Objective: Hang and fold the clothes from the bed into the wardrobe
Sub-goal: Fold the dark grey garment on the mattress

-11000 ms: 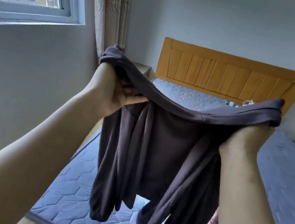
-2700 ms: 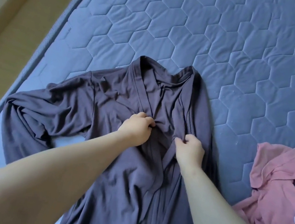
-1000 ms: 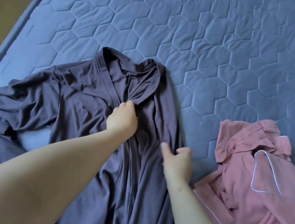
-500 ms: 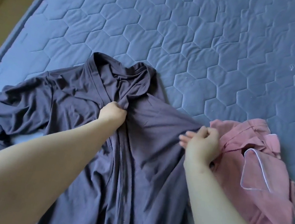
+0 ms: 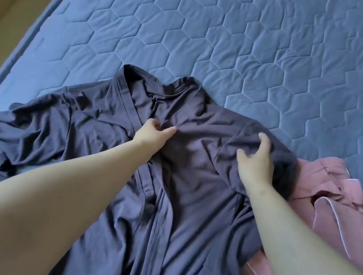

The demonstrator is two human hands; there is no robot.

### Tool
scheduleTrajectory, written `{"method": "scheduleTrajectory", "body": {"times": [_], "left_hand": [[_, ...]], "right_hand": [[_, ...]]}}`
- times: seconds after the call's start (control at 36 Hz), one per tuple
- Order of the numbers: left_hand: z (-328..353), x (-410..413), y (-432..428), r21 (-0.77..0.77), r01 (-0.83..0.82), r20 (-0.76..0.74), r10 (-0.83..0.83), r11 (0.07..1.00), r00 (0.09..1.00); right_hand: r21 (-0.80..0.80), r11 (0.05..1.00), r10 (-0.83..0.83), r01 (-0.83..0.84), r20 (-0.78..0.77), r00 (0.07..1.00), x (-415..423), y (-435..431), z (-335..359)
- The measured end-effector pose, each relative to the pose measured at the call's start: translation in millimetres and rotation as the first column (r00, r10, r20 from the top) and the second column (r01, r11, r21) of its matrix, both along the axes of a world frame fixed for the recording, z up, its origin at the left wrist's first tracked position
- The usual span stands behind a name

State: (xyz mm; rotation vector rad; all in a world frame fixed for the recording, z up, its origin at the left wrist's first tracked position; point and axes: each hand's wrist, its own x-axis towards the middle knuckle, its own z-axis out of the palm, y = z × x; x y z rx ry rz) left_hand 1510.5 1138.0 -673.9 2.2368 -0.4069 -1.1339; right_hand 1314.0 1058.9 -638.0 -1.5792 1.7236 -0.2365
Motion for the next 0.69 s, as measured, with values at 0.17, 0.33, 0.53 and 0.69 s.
{"method": "scheduleTrajectory", "body": {"times": [0.17, 0.33, 0.53, 0.69], "left_hand": [[-3, 4, -13, -0.081, 0.043, 0.065, -0.037, 0.996, 0.997], [-3, 18, -14, -0.32, -0.195, 0.115, 0.243, 0.927, 0.963], [2, 9, 3, -0.105, 0.119, 0.175, -0.099, 0.987, 0.979], [26, -52, 53, 0.117, 0.396, 0.609, -0.381, 0.911, 0.695]], "right_hand": [[0.127, 0.992, 0.007, 0.016, -0.18, 0.984, 2, 6, -26], [-0.147, 0.971, -0.202, 0.187, -0.09, 0.975, 3, -9, -20], [-0.314, 0.945, -0.095, 0.096, 0.017, 0.995, 4, 1, -13], [-0.238, 0.971, 0.013, -0.036, -0.096, 0.995, -31, 113, -32]]}}
